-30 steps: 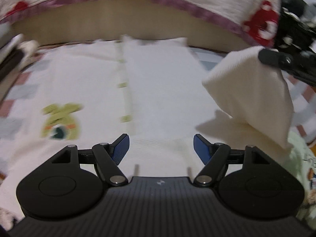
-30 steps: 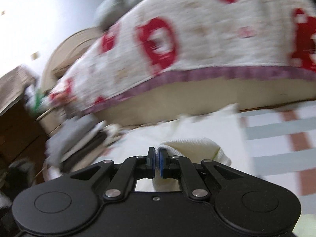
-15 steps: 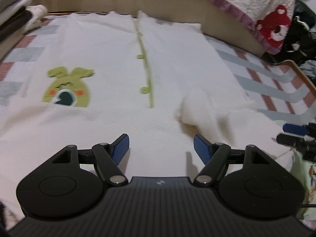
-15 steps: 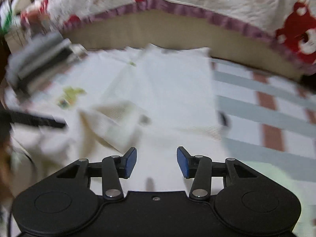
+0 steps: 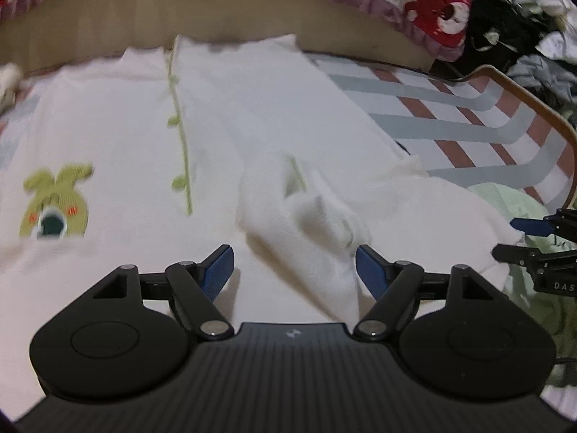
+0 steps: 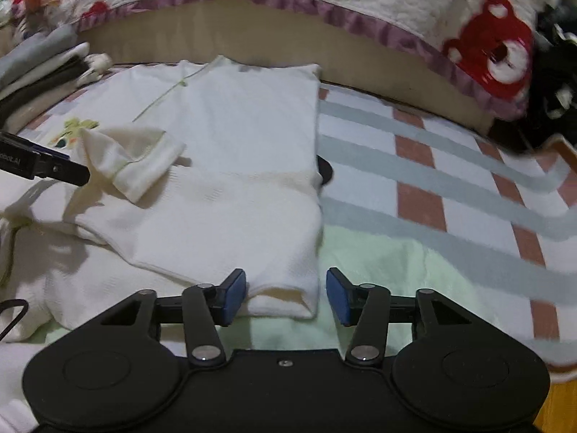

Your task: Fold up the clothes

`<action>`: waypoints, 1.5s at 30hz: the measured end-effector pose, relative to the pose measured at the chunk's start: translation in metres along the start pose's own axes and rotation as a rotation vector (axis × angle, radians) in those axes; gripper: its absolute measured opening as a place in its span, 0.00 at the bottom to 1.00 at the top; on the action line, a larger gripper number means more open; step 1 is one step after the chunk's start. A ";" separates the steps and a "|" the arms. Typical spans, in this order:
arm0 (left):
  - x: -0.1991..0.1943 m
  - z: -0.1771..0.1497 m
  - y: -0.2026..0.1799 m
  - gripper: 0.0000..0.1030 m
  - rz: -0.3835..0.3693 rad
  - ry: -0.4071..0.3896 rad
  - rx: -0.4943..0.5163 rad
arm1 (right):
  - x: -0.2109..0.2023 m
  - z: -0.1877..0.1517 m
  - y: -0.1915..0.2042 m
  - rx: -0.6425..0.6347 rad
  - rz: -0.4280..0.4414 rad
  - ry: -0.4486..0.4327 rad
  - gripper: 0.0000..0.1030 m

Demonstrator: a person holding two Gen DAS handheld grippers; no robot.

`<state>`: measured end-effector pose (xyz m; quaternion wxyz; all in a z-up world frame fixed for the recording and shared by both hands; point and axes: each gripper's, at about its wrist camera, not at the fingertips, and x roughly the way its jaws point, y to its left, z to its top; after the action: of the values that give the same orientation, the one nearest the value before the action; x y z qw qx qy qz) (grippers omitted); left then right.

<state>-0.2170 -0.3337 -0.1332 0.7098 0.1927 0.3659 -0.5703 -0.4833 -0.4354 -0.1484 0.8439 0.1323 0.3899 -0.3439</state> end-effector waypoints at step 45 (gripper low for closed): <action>-0.019 -0.042 0.160 0.76 0.163 0.119 -0.530 | 0.016 -0.025 -0.030 0.291 0.066 0.005 0.25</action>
<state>-0.0787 -0.2482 -0.1695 0.7562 0.0621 0.5265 -0.3835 -0.5106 -0.4528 -0.1754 0.8259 0.2667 0.3333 -0.3683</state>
